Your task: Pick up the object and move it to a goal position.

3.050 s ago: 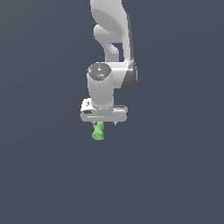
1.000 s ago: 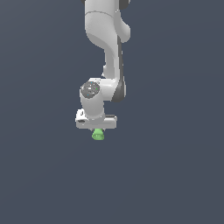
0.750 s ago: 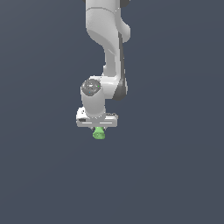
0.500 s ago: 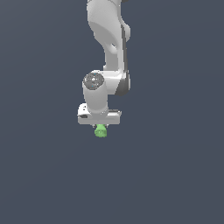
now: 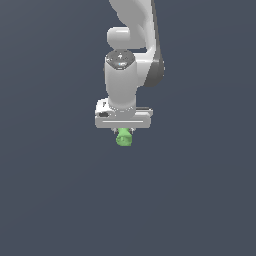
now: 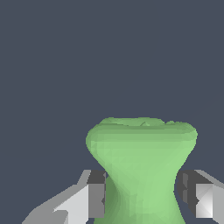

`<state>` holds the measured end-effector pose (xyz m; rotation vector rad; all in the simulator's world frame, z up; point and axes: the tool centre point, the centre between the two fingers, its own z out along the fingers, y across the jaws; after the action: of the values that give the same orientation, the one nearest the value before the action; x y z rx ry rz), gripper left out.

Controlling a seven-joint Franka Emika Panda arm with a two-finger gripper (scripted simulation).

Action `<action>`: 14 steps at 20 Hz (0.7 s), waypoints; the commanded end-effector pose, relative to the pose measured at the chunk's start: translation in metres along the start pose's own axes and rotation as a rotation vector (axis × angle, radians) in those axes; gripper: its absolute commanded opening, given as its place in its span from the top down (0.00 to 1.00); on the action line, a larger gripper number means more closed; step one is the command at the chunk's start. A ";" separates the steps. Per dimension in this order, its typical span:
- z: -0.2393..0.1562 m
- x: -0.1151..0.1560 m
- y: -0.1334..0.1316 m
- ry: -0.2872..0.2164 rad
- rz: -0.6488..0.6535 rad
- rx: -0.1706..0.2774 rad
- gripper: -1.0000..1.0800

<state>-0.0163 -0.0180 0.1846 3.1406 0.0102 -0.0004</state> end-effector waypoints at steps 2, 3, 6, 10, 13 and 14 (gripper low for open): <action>-0.040 -0.002 -0.019 0.000 0.000 -0.001 1.00; -0.052 -0.002 -0.024 0.000 0.000 -0.001 1.00; -0.086 -0.003 -0.040 0.000 0.000 -0.001 1.00; -0.129 -0.004 -0.060 0.000 0.000 -0.001 1.00; -0.161 -0.004 -0.075 0.000 0.000 -0.001 1.00; -0.172 -0.004 -0.080 0.000 0.000 -0.001 1.00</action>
<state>-0.0197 0.0545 0.3400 3.1399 0.0109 0.0016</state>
